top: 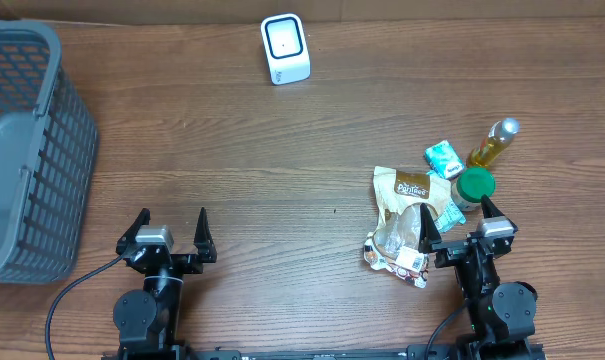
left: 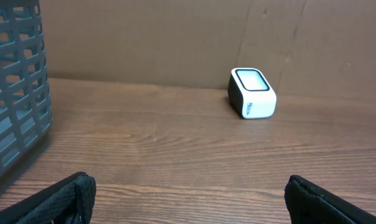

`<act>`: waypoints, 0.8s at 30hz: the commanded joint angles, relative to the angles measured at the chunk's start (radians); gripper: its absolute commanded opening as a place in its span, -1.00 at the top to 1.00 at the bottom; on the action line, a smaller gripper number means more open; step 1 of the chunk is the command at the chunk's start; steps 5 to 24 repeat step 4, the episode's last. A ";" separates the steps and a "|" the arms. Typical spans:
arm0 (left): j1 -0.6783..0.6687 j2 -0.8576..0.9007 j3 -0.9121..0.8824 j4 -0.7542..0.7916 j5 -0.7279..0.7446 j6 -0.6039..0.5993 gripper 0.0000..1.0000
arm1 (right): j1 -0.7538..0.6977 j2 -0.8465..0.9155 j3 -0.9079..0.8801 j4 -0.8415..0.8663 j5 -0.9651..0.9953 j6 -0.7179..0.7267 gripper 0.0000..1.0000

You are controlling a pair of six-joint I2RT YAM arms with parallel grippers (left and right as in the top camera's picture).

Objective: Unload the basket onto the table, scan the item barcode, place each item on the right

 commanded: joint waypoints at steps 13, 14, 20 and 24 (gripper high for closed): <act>-0.005 -0.011 -0.003 -0.005 -0.011 0.015 -0.99 | -0.003 -0.008 -0.010 0.006 -0.006 -0.002 -1.00; -0.005 -0.011 -0.003 -0.005 -0.011 0.015 -0.99 | -0.003 -0.008 -0.010 0.006 -0.006 -0.002 -1.00; -0.005 -0.011 -0.003 -0.005 -0.011 0.015 -0.99 | -0.003 -0.008 -0.010 0.006 -0.006 -0.002 -1.00; -0.005 -0.011 -0.003 -0.005 -0.011 0.015 -0.99 | -0.003 -0.008 -0.010 0.006 -0.006 -0.002 -1.00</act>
